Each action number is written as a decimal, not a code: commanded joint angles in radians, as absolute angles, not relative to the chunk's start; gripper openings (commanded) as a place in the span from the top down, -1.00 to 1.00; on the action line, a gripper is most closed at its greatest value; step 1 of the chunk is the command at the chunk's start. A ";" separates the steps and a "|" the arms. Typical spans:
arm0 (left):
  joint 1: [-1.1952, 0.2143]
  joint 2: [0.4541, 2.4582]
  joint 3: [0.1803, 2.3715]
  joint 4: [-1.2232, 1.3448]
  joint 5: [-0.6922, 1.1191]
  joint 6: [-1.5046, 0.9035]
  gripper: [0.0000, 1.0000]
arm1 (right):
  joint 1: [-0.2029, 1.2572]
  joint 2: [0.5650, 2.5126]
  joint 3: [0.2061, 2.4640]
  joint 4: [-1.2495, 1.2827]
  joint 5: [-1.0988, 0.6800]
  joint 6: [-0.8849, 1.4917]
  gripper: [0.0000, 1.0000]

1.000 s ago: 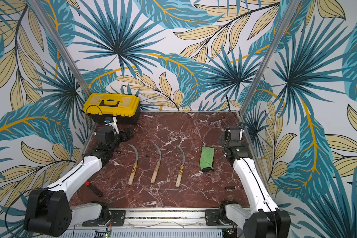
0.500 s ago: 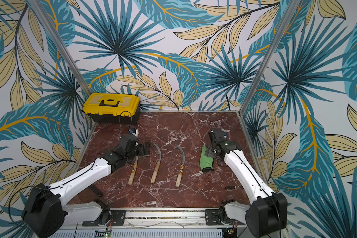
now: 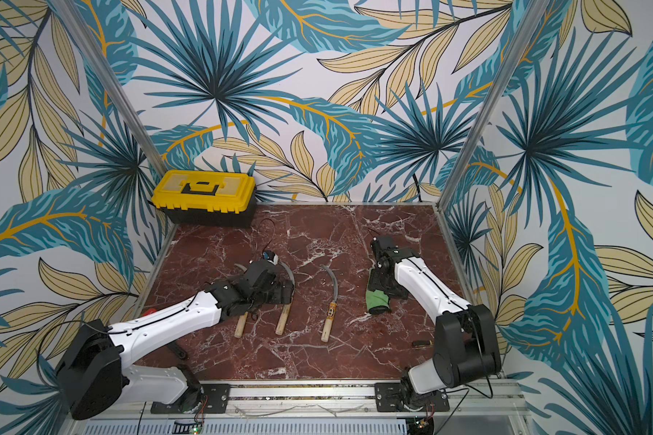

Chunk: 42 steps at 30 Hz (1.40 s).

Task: Wipe small sickles with rags
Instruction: Pick up the rag from the center of the board.

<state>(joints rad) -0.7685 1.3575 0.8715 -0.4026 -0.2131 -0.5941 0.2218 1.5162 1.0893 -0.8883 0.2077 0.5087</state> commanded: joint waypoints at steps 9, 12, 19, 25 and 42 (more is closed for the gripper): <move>-0.822 1.399 0.918 -0.424 -0.186 -0.617 -1.00 | 0.212 1.648 1.164 -0.847 0.154 0.474 -0.56; -0.825 1.400 0.917 -0.425 -0.184 -0.618 -1.00 | 0.203 1.677 1.175 -0.844 0.145 0.471 -0.55; -0.825 1.409 0.923 -0.423 -0.186 -0.620 -0.99 | 0.180 1.729 1.178 -0.831 0.124 0.465 -0.55; -0.826 1.412 0.923 -0.424 -0.174 -0.618 -0.99 | 0.166 1.787 1.182 -0.821 0.106 0.457 -0.54; -0.834 1.453 0.939 -0.429 -0.066 -0.578 -0.92 | 0.156 1.828 1.181 -0.765 -0.012 0.449 0.28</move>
<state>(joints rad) -0.8280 1.4342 0.9039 -0.4171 -0.1036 -0.6056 0.1612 1.8202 1.1950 -0.7845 0.0193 0.4561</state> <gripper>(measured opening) 0.963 0.373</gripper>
